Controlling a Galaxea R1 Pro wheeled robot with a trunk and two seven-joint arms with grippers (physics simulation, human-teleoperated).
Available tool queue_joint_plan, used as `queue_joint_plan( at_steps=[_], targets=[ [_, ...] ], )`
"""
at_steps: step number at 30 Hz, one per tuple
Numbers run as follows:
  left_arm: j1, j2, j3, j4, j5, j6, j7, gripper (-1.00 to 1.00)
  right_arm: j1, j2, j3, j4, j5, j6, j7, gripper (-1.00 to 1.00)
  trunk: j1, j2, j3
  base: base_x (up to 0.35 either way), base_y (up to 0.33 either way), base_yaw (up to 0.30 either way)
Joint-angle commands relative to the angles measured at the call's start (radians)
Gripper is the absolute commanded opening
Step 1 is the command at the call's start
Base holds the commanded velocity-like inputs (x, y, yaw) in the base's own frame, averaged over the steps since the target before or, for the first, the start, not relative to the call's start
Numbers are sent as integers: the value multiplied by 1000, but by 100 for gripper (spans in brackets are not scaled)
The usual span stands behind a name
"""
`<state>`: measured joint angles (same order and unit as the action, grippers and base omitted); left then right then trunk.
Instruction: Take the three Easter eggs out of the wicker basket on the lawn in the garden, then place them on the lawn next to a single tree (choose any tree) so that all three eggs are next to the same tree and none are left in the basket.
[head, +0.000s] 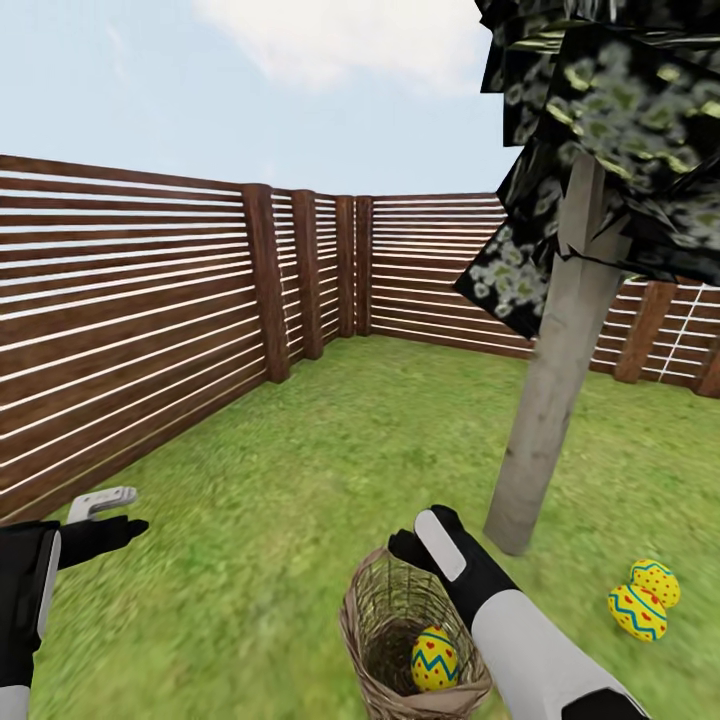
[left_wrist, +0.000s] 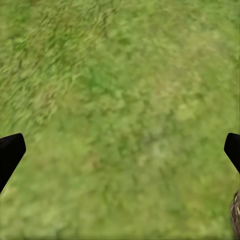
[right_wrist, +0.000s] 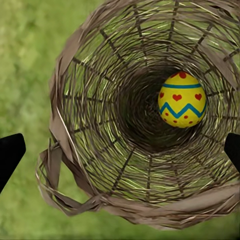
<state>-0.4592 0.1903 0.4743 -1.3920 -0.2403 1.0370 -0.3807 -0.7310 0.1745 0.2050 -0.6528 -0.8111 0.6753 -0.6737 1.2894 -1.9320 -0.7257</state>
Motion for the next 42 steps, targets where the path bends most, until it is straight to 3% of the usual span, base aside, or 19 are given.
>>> queue_joint_plan(
  at_steps=[1,5,14,22,25,29,31,42],
  targets=[
    [-1,0,1,-1,-8,3,-10,100,-1,0,2,-1,-7,2,-9,100,4,-8,-4,0,0,3],
    [-1,0,1,-1,14,3,-10,100,-1,0,3,3,-6,4,-16,100,19,-36,-17,0,0,1],
    [-1,1,1,-2,25,4,-10,100,-2,0,4,5,-4,7,-21,100,19,-36,-17,0,0,0],
    [-1,0,1,-2,27,6,-10,100,-3,0,2,7,1,33,-23,100,50,-92,-42,0,0,0],
    [0,0,1,-2,51,6,-10,100,-4,0,2,7,3,37,-25,100,61,-113,-51,0,0,0],
    [0,2,1,-2,136,7,-10,100,-4,0,3,7,5,35,-26,100,77,-141,-64,0,0,0],
    [0,2,1,-2,159,8,-10,100,-3,0,4,7,5,30,-26,100,84,-155,-70,0,0,0],
    [0,3,34,-2,177,9,-10,100,-3,0,1,14,4,-12,-24,100,127,-232,-105,0,0,0]
  ],
)
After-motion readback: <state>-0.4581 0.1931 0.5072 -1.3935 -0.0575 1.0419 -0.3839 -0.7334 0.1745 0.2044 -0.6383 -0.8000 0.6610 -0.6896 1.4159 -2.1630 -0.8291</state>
